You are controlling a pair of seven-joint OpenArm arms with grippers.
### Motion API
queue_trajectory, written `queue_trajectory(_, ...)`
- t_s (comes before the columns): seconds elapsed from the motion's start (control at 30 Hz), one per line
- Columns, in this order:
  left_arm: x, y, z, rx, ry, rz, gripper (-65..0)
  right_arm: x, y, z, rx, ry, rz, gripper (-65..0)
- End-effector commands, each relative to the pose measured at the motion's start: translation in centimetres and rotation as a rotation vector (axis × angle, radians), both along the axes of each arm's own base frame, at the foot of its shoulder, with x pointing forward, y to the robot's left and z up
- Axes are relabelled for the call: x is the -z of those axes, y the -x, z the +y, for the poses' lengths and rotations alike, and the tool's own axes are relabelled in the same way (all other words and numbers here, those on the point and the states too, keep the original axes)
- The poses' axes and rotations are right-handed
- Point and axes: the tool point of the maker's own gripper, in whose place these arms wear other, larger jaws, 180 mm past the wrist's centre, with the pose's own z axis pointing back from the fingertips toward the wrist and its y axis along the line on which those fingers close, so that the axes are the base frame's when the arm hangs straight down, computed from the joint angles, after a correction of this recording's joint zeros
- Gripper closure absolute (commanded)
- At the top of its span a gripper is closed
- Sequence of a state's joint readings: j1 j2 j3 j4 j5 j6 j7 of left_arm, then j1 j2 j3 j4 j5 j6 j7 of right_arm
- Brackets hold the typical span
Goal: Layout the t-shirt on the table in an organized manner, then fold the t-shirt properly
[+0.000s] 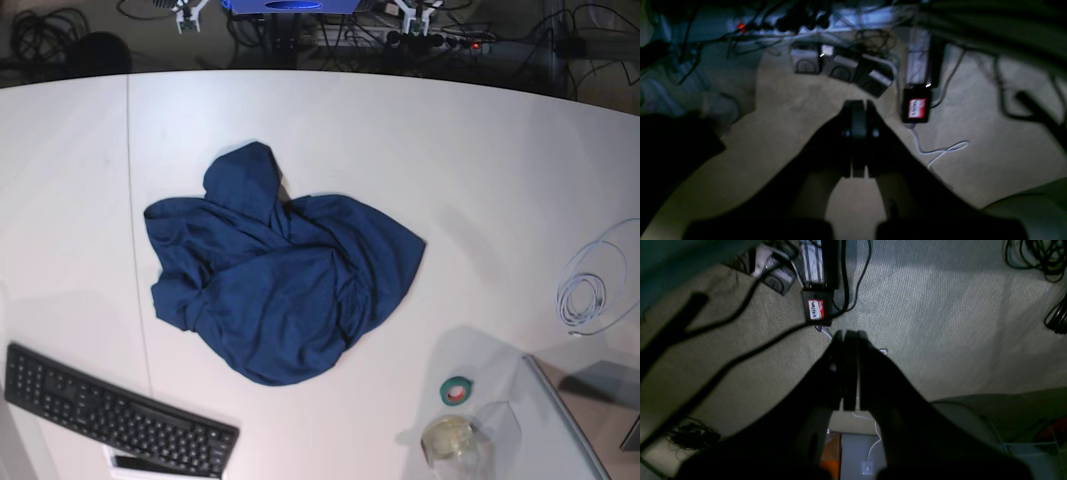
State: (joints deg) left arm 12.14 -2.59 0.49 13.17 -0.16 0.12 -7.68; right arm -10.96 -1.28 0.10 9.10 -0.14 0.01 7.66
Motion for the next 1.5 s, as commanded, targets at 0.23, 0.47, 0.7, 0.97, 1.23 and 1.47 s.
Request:
queue_trajectory(0.23,-0.3,2.3,1.0,0.016,-0.016,0.022,0.0,-1.4,3.4,-0.3,0.006,0.008,-0.036,0.0)
queue_trajectory(0.47,-1.2,2.3,2.1,0.033,-0.025,-0.091,0.0,-3.8,4.0,-0.3,0.013,0.009,-0.128,0.0)
queue_trajectory(0.7,-3.8,3.7,4.4,0.086,-0.048,-0.187,0.0,-6.6,6.4,-0.1,0.021,0.011,-0.095,0.0)
queue_trajectory(0.97,-8.3,3.1,4.5,0.148,-0.033,-0.324,0.0,-10.5,4.6,-1.4,0.160,0.076,-0.150,0.0)
queue_trajectory(1.23,-16.0,-1.8,2.6,0.228,0.019,-0.561,0.0,-17.9,-1.5,-4.2,0.161,0.135,-0.328,0.0)
queue_trajectory(1.47,-23.5,-10.9,1.6,0.202,0.076,-0.839,0.0,-24.3,-12.9,-4.7,0.168,0.132,-0.538,-0.2)
